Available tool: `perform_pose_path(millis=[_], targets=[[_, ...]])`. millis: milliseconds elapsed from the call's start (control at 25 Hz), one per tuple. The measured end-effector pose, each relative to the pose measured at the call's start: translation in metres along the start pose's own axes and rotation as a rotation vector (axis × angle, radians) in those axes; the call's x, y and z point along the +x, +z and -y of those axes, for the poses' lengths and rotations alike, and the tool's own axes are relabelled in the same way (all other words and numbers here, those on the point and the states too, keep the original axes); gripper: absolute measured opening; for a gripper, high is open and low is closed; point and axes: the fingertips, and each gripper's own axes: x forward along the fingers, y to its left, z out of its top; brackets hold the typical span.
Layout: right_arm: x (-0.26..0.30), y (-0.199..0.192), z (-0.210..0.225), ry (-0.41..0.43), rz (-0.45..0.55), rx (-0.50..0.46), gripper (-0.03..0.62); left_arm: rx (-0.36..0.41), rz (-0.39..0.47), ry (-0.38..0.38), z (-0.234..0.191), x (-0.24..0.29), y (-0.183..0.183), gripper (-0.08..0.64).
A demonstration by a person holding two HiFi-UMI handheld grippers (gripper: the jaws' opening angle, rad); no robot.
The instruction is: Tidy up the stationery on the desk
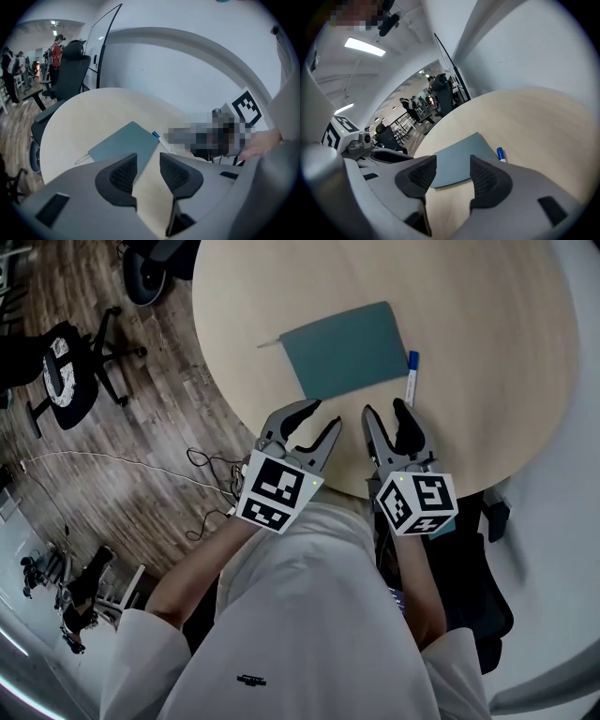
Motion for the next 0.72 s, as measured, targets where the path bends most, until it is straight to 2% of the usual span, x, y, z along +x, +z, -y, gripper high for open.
perform_pose_path(millis=[240, 360, 560, 720], targets=[[0.037, -0.017, 0.01, -0.054, 0.004, 0.066, 0.219, 0.092, -0.013, 0.046, -0.047, 0.022, -0.004, 0.226], [0.048, -0.032, 0.006, -0.067, 0.0, 0.12, 0.219, 0.128, -0.026, 0.017, -0.062, 0.033, -0.003, 0.232], [0.066, -0.048, 0.003, -0.102, -0.028, 0.183, 0.218, 0.189, -0.099, -0.02, -0.085, 0.053, -0.003, 0.233], [0.078, -0.053, 0.001, -0.112, -0.031, 0.229, 0.218, 0.226, -0.165, -0.077, -0.095, 0.067, -0.009, 0.235]])
